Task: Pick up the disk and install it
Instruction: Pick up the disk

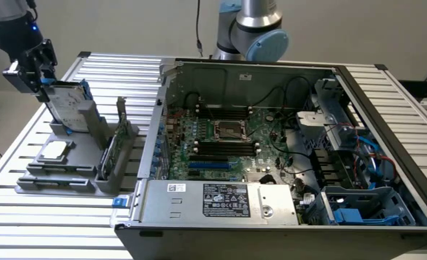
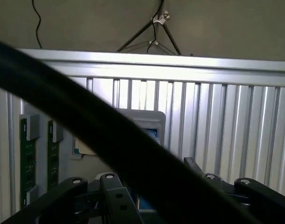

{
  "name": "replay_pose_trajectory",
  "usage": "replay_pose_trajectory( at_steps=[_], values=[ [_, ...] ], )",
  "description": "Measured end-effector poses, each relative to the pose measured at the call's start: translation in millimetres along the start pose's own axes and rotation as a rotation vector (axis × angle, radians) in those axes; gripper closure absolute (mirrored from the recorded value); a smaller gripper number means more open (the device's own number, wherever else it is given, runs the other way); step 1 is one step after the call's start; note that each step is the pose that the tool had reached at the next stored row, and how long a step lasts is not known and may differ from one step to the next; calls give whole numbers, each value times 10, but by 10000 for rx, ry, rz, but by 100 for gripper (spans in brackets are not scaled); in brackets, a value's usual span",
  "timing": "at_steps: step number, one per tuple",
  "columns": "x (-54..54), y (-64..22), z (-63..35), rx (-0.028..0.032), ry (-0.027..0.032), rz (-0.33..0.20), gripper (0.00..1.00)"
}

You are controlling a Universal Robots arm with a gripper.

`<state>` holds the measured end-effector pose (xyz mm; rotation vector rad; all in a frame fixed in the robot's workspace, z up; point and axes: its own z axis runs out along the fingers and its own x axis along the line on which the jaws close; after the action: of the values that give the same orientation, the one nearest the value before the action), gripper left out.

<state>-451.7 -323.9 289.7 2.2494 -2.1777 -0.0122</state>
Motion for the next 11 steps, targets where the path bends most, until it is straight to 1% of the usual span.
replay_pose_trajectory(
  at_steps=[4, 8, 11],
  values=[
    [16, 1, -4, 4, -2, 105, 40],
    [60, -3, -19, 1, -3, 144, 40],
    [90, -14, -20, 2, -17, 173, 40]
  ],
)
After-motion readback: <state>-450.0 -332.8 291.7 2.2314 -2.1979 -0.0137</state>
